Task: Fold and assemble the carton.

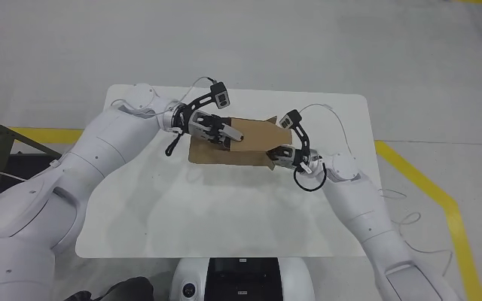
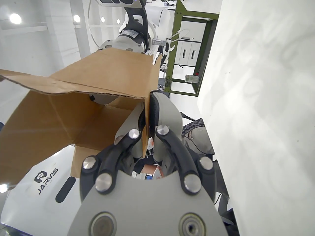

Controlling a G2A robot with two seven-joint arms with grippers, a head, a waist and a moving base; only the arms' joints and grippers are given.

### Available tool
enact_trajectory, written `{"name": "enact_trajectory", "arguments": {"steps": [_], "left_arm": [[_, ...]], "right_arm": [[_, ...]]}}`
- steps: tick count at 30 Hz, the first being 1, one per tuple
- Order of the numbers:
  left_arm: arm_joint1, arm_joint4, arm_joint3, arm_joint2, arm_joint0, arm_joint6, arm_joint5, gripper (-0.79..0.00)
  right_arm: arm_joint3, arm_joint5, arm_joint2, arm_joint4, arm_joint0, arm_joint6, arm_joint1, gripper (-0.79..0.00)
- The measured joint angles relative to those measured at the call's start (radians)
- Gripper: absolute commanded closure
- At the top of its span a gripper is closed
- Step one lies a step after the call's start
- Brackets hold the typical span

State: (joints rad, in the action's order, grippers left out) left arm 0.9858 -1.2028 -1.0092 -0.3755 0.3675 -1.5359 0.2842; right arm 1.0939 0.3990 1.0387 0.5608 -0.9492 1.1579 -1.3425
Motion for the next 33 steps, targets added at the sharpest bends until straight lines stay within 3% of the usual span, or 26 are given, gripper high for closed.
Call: {"name": "enact_trajectory", "arguments": {"steps": [4,5,6,7,8,20,21,23,26,27,28,33], "left_arm": [[-0.001,0.006,0.005,-0.002,0.0,0.0,0.0,0.0],[-0.001,0.006,0.007,-0.003,0.001,0.0,0.0,-0.099],[-0.003,0.006,0.008,-0.004,0.001,0.0,0.0,-0.336],[-0.004,0.004,0.008,-0.005,0.002,0.0,0.0,-0.677],[-0.005,0.002,0.009,-0.006,0.003,0.0,0.0,-0.785],[-0.037,-0.021,-0.006,-0.03,0.039,0.0,0.0,-0.785],[-0.04,-0.021,-0.009,-0.035,0.042,0.0,0.0,-0.708],[-0.042,-0.015,-0.015,-0.041,0.046,0.0,0.0,-0.366],[-0.042,-0.002,-0.02,-0.05,0.051,0.0,0.0,-0.154],[-0.041,0.001,-0.02,-0.052,0.052,0.0,0.0,-0.046],[-0.04,0.003,-0.02,-0.053,0.053,0.0,0.0,0.0],[-0.033,0.015,-0.014,-0.058,0.053,0.0,0.0,0.0]], "right_arm": [[0.023,-0.011,0.008,-0.039,-0.007,-0.017,0.006,0.0],[0.028,-0.014,0.01,-0.047,-0.01,-0.022,0.008,0.0],[0.033,-0.018,0.014,-0.056,-0.012,-0.027,0.01,0.0],[0.036,-0.02,0.017,-0.061,-0.014,-0.03,0.012,0.0],[0.037,-0.022,0.02,-0.063,-0.016,-0.032,0.013,0.0],[0.017,-0.021,0.032,-0.078,-0.014,-0.034,0.021,0.0],[0.014,-0.021,0.03,-0.087,-0.013,-0.041,0.021,0.0],[0.012,-0.021,0.025,-0.096,-0.012,-0.05,0.021,0.0],[0.007,-0.02,0.019,-0.099,-0.01,-0.056,0.02,0.0],[0.005,-0.021,0.017,-0.103,-0.009,-0.059,0.019,0.0],[0.003,-0.022,0.015,-0.107,-0.008,-0.063,0.019,0.0],[-0.007,-0.024,0.008,-0.108,-0.005,-0.081,0.017,0.0]]}}
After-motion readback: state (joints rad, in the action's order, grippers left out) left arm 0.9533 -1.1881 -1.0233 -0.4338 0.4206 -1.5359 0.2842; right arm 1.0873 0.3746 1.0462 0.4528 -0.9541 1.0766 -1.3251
